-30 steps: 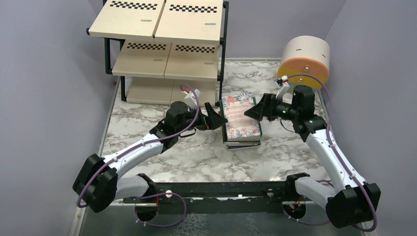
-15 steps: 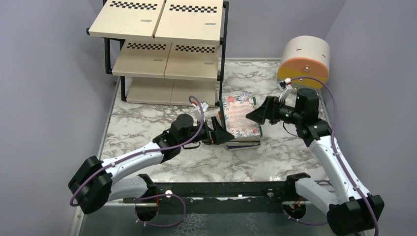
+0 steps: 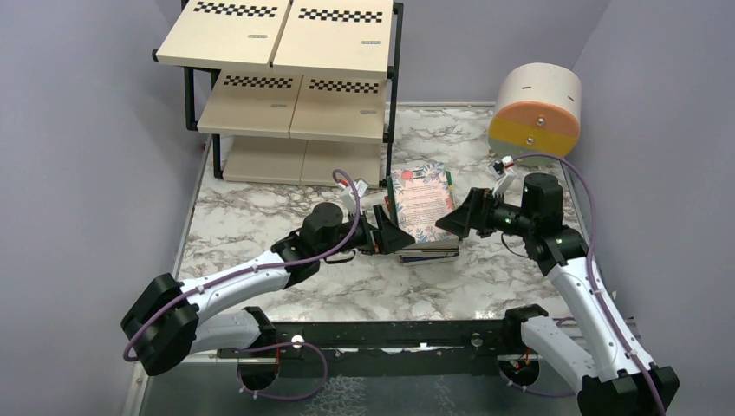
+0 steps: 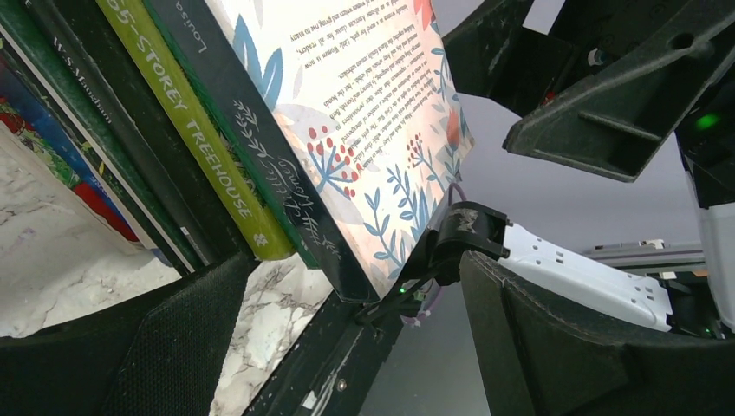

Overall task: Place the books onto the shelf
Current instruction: Pick up the book from the center of the board.

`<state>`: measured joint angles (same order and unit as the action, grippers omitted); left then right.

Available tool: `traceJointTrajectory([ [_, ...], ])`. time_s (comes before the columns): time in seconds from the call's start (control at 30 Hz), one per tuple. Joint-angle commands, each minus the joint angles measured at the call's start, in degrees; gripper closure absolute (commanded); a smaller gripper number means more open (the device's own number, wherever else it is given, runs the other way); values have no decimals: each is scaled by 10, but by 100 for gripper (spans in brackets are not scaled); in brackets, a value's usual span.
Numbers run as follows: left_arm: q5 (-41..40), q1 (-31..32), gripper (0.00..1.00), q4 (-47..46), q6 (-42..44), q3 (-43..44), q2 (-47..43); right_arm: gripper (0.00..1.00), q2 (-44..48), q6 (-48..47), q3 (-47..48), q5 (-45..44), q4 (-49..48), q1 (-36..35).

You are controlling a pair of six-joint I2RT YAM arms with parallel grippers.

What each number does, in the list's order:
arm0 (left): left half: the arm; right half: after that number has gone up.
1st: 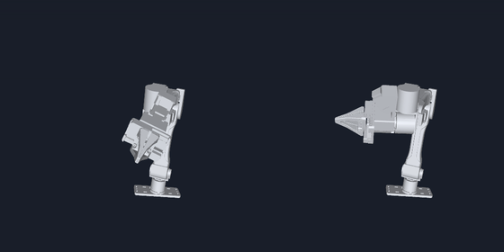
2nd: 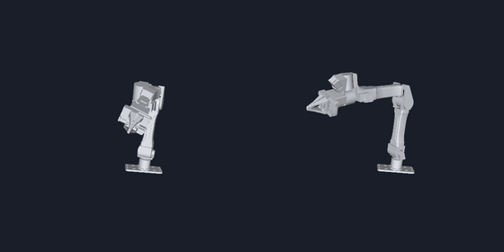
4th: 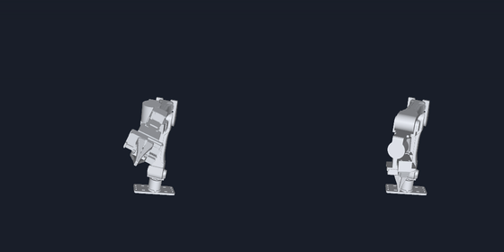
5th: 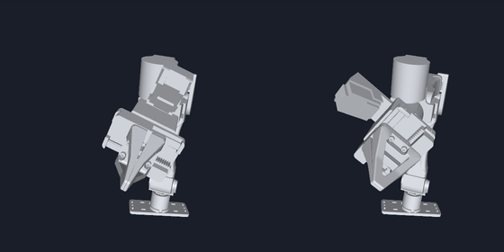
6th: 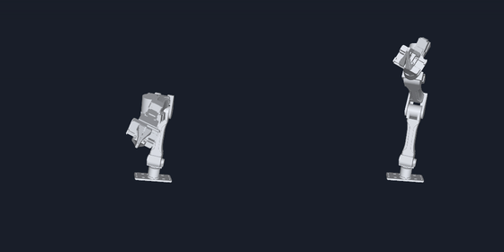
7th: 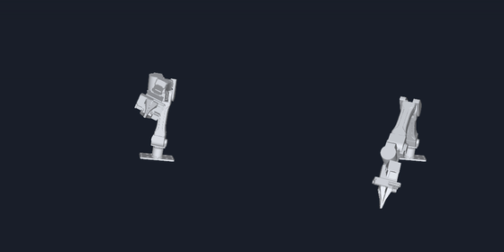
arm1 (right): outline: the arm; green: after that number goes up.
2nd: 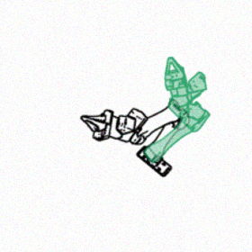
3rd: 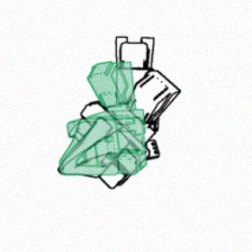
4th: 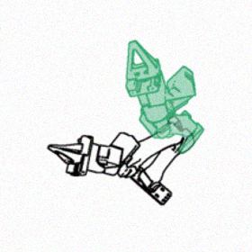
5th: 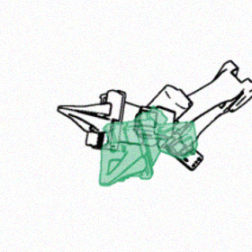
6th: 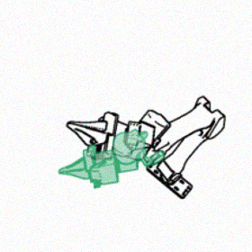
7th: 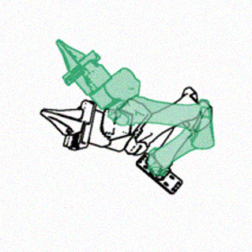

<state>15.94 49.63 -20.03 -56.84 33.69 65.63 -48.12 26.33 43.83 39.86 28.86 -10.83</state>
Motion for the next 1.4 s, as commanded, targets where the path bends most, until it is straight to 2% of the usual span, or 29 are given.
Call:
traceJointTrajectory([
  [0.0,-16,3,13,-27,8,15,14,12,13,5,-8,4,13,-3],
  [0.83,-26,3,14,-57,-4,23,38,15,0,42,-14,6,-32,-50],
  [0.93,-30,3,17,-57,-7,18,29,15,-5,47,-16,0,-40,-58],
  [1.17,-44,3,35,-61,-15,2,4,15,-16,57,-21,-11,-61,-77],
  [1.37,-44,4,39,-63,-29,-16,-16,15,-24,65,-25,-22,-77,-92],
])
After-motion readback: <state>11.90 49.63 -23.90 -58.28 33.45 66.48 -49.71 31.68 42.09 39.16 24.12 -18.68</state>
